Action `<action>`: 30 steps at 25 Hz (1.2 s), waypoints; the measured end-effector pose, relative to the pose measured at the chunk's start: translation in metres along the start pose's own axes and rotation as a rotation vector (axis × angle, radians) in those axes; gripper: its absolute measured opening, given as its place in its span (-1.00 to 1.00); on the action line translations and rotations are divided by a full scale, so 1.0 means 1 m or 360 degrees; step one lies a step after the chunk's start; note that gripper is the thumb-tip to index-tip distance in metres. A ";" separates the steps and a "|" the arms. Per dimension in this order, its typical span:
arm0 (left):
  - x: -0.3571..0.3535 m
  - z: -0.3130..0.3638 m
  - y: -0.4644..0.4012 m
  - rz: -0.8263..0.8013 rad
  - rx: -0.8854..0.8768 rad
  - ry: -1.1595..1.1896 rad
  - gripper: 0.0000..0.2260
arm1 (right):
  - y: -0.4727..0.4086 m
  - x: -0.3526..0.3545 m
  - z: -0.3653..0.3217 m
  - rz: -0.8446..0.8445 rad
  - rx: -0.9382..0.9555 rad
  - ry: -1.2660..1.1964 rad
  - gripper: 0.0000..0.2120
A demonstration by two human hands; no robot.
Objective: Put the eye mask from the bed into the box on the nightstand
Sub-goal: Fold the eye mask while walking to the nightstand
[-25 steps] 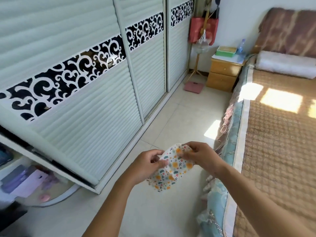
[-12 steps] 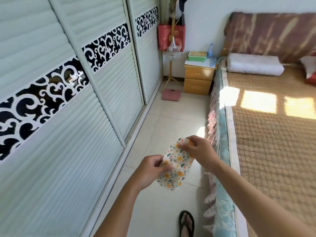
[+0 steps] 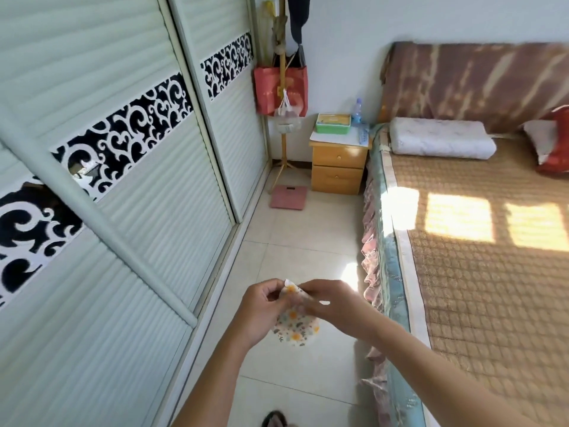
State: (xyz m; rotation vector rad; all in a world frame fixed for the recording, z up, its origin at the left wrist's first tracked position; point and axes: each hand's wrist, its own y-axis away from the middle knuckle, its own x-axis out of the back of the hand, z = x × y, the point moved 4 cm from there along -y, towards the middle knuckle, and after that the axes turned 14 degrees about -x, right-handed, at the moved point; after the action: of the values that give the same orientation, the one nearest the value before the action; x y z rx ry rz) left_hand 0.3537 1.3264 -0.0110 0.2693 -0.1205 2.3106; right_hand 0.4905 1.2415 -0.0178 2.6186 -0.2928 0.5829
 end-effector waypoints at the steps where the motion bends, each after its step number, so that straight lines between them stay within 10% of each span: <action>1: 0.003 -0.003 -0.024 0.0029 -0.0011 -0.0011 -0.89 | -0.021 0.010 -0.001 0.0041 -0.0060 -0.0046 -0.91; 12: 0.083 -0.026 -0.317 0.0048 -0.0090 0.0093 -0.43 | -0.274 0.128 -0.051 0.0456 -0.0280 -0.0700 -0.86; 30: -0.006 -0.029 -0.768 -0.0297 0.0134 -0.0014 -0.85 | -0.593 0.415 -0.019 0.0341 -0.0537 -0.1042 -0.74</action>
State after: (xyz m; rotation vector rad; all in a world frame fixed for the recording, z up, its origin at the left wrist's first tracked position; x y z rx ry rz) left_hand 0.9136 1.8516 -0.0386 0.3195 -0.0020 2.1319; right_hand 1.0266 1.7274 -0.0377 2.3794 -0.8005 -0.2686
